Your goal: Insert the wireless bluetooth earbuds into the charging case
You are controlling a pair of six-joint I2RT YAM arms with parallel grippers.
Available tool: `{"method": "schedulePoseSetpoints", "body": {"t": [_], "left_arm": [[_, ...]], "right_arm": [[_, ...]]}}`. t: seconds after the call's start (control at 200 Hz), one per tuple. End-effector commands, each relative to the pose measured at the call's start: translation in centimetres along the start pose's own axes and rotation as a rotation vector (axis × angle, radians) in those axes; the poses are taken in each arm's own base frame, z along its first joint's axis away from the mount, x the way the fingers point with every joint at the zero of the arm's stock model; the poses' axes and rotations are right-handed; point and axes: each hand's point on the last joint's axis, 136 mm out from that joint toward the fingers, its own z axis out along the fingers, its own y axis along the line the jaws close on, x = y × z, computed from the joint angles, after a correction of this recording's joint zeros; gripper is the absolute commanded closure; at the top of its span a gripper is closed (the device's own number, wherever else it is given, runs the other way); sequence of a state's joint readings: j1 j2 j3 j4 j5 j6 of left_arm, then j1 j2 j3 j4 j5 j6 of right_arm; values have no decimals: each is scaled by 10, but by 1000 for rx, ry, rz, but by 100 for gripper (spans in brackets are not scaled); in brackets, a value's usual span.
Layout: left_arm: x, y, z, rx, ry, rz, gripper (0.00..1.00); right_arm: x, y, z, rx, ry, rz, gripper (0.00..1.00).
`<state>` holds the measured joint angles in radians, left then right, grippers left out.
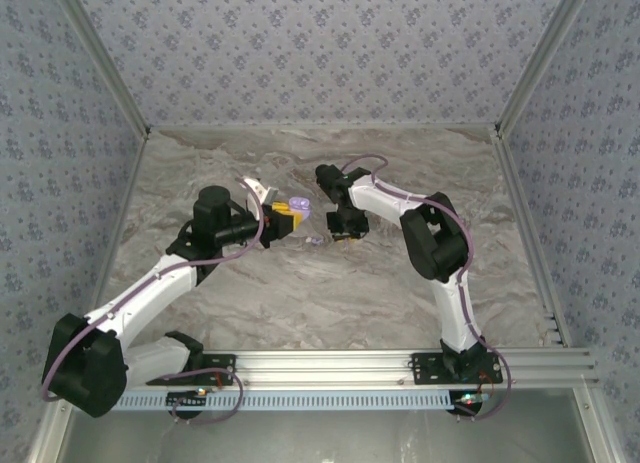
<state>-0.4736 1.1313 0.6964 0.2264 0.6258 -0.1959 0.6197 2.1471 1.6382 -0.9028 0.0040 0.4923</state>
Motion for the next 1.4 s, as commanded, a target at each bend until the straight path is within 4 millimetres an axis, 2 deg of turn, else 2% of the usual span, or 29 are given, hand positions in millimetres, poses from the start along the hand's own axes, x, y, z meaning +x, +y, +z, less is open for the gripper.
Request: {"method": "schedulePoseSetpoints", "body": {"t": [0.0,0.255,0.7,0.93,1.394], "left_arm": [[6,1,0,-11,14,-8,78],[22,16,12,-41,57,-86,79],[51,42,41,-98,93,-232,79],[61,46,52,-98,113,-256,79],[68,51,64,-91,136,-295,79]], "right_arm": [[-8,-10,-14,28,-64,-66,78],[-20,-17,-38,-29,-175,-102,79],[-25,-20,-71,-102,-319,-83,81],[-27,-19,-82,-122,-354,-86,80],[-28,-10,-120,-195,-438,-110,80]]}}
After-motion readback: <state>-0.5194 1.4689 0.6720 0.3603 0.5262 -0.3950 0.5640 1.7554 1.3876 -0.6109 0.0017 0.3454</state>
